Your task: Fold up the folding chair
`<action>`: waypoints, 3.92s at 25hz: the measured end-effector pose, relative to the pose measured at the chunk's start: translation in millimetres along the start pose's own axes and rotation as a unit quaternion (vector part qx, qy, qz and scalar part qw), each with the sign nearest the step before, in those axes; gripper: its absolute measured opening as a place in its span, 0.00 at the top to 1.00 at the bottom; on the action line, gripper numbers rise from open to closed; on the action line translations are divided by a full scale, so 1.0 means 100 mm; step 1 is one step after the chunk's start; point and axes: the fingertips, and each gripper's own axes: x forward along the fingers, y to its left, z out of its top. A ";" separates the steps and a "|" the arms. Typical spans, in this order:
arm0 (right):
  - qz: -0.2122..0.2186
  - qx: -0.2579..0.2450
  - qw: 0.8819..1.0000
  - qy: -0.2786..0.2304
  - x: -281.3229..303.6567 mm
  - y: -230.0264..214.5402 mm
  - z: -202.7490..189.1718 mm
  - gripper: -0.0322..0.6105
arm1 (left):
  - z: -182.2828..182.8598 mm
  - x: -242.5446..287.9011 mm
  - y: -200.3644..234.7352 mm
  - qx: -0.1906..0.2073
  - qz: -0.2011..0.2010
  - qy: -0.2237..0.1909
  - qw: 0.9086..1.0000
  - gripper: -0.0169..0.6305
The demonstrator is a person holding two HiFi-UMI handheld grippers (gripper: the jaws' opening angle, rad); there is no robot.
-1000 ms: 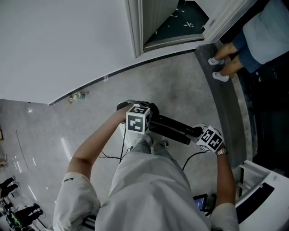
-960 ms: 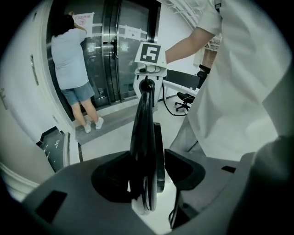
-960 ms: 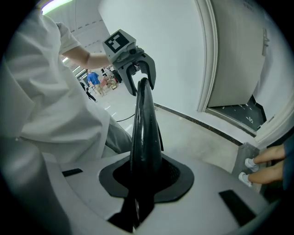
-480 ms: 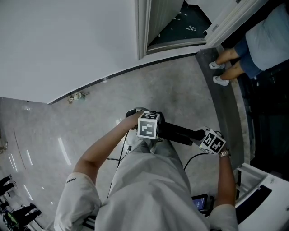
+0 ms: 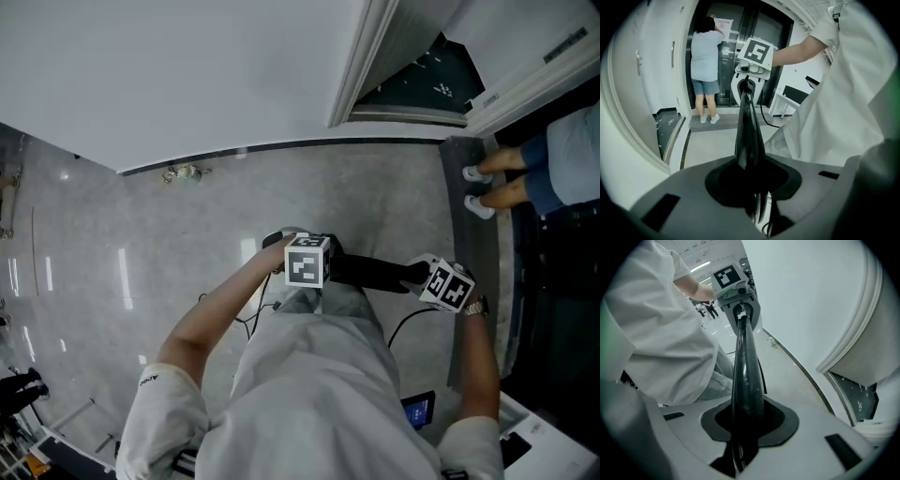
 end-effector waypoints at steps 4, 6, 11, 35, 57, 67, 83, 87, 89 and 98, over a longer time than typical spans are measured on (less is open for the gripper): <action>0.019 -0.069 0.997 0.023 0.00 -0.29 0.28 0.83 | -0.15 -0.15 0.10 -0.055 0.043 -0.023 0.997 0.84; 0.022 -0.102 0.994 0.031 0.01 -0.43 0.44 0.83 | -0.22 -0.23 0.16 -0.081 0.062 -0.032 0.994 0.84; 0.025 -0.188 0.981 0.052 0.08 -0.86 0.88 0.79 | -0.39 -0.44 0.34 -0.157 0.107 -0.063 0.980 0.84; 0.119 -0.271 0.954 0.055 0.41 -2.72 1.67 0.77 | -0.85 -0.83 2.09 -0.294 0.140 -0.075 0.943 0.84; 0.105 -0.289 0.947 0.093 0.76 -2.55 2.68 0.77 | -1.70 -1.35 1.88 -0.306 0.103 -0.097 0.941 0.84; 0.082 -0.318 0.938 0.109 0.93 -2.16 3.31 0.77 | -2.16 -1.77 1.53 -0.296 0.128 -0.118 0.939 0.84; 0.030 -0.285 0.953 0.093 0.99 -2.09 3.82 0.77 | -2.59 -2.26 1.59 -0.244 0.155 -0.066 0.955 0.85; 0.011 -0.283 0.956 0.078 0.96 -2.20 3.93 0.76 | -2.60 -2.39 1.69 -0.234 0.161 -0.058 0.957 0.85; 0.004 -0.276 0.958 0.072 0.94 -2.25 3.96 0.76 | -2.61 -2.44 1.75 -0.229 0.162 -0.050 0.959 0.85; -0.009 -0.239 0.970 0.049 0.92 -2.53 3.92 0.75 | -2.49 -2.50 1.99 -0.207 0.161 -0.012 0.965 0.85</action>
